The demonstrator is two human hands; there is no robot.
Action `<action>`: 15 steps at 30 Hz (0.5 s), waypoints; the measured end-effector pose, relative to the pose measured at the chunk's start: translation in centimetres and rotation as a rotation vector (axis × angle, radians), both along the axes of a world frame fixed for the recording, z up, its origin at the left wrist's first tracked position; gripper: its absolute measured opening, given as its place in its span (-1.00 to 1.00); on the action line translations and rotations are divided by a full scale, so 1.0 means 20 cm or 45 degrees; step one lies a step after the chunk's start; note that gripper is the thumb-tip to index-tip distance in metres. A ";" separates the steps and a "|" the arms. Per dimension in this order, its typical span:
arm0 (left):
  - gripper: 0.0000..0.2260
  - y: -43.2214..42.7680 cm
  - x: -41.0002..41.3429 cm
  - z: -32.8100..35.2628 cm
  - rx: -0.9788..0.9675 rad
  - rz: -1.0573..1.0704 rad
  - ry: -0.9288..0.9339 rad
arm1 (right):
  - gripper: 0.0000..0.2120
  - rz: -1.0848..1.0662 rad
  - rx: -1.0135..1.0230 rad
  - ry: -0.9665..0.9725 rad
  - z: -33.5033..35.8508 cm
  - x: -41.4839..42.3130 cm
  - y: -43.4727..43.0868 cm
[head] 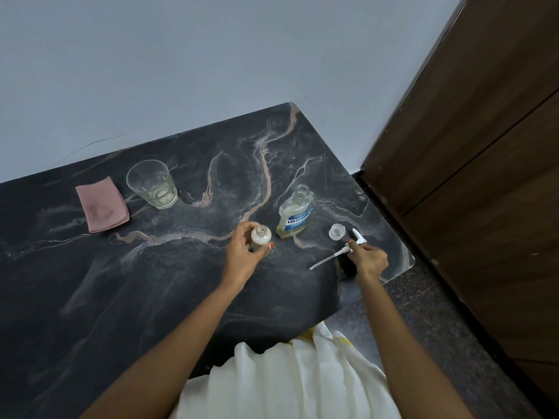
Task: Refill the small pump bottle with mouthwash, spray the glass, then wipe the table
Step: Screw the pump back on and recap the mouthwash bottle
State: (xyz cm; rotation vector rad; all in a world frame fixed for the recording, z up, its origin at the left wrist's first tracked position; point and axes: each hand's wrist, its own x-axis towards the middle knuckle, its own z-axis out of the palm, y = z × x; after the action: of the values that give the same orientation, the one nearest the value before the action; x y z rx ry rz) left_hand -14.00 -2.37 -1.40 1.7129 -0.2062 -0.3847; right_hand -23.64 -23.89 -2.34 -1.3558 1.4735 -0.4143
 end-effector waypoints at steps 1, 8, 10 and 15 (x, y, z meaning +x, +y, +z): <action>-0.55 0.00 0.00 0.00 0.002 -0.003 -0.003 | -0.81 -0.015 0.034 -0.039 0.02 0.00 0.00; -0.55 0.00 0.00 0.00 -0.007 -0.006 -0.009 | -0.82 0.062 0.074 -0.311 0.29 0.09 0.00; -0.55 0.00 0.00 0.00 -0.016 0.003 -0.009 | -0.83 0.109 0.068 -0.439 0.40 0.13 0.03; -0.55 -0.01 0.00 0.00 -0.012 0.024 -0.012 | -0.87 0.224 -0.060 -0.730 0.61 0.23 0.15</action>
State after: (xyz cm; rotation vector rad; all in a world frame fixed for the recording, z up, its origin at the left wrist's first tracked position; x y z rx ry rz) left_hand -13.95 -2.48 -1.42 1.7063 -0.1986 -0.3609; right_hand -19.07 -20.80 9.87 -1.2541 0.8712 -0.6618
